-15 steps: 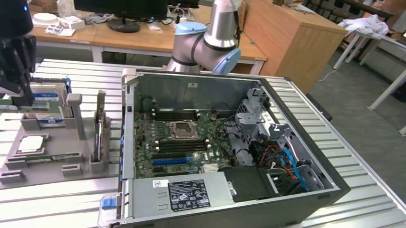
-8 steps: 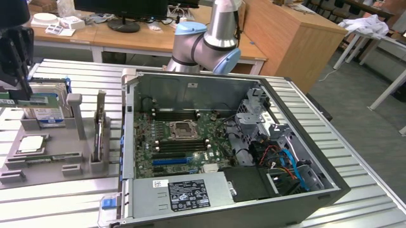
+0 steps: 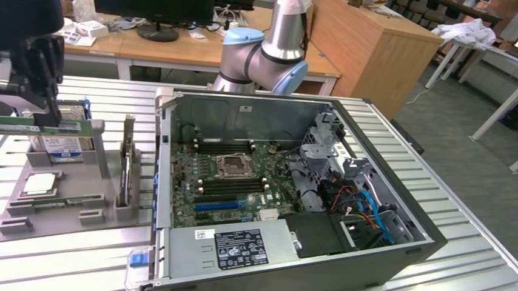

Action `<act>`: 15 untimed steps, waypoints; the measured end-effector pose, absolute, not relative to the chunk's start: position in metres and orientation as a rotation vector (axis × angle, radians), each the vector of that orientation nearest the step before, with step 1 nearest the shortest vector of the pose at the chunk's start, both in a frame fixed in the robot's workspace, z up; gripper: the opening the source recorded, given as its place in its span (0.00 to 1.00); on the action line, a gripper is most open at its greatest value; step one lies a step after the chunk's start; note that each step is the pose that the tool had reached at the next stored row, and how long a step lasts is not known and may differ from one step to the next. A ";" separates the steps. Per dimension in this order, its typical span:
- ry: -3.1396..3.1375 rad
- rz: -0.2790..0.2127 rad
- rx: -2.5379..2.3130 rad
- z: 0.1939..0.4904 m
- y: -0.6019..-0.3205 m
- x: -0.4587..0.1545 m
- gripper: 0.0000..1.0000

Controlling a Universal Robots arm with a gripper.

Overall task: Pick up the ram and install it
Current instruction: 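Pick up the ram and move it above insertion slot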

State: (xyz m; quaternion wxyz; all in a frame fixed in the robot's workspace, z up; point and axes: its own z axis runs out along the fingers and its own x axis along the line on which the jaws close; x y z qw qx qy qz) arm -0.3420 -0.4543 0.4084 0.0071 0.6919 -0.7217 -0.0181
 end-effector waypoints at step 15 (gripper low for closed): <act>-2.257 -0.057 2.164 0.408 -0.454 -0.307 0.12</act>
